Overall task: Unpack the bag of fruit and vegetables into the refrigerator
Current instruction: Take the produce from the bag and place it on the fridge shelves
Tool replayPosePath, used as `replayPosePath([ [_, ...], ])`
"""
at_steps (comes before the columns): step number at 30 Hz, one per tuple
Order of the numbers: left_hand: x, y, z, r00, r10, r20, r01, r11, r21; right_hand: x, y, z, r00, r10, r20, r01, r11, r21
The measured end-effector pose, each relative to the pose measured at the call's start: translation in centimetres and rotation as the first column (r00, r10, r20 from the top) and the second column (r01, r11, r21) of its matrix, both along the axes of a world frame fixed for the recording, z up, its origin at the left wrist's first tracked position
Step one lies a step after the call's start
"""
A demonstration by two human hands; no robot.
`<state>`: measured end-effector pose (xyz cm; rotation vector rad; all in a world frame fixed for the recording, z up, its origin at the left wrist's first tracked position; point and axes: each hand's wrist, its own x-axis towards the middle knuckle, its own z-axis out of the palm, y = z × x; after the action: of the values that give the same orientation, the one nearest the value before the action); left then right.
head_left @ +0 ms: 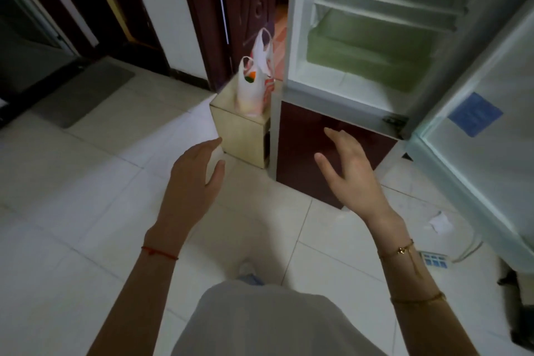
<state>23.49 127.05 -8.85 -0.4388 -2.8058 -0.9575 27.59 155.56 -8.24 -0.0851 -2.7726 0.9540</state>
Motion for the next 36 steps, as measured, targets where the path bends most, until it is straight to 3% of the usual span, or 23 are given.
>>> replayPosePath([
  [17,-21.7,-6.6,-1.8,0.998,0.055,0.026,-0.055,0.998,-0.024,-23.2,-6.4,-3.1,0.995,0.070,0.070,-0.068,0.997,-0.032],
  [32,-44.7,-3.1,-2.3,0.996,0.084,0.005,-0.084,0.996,0.012,-47.7,-4.6,-4.6,0.989,0.147,0.028,-0.145,0.986,-0.081],
  [36,-49.5,-1.8,-2.8,0.997,0.062,0.039,-0.062,0.998,0.005,-52.6,-3.8,-5.3,0.995,0.087,0.056,-0.081,0.993,-0.088],
])
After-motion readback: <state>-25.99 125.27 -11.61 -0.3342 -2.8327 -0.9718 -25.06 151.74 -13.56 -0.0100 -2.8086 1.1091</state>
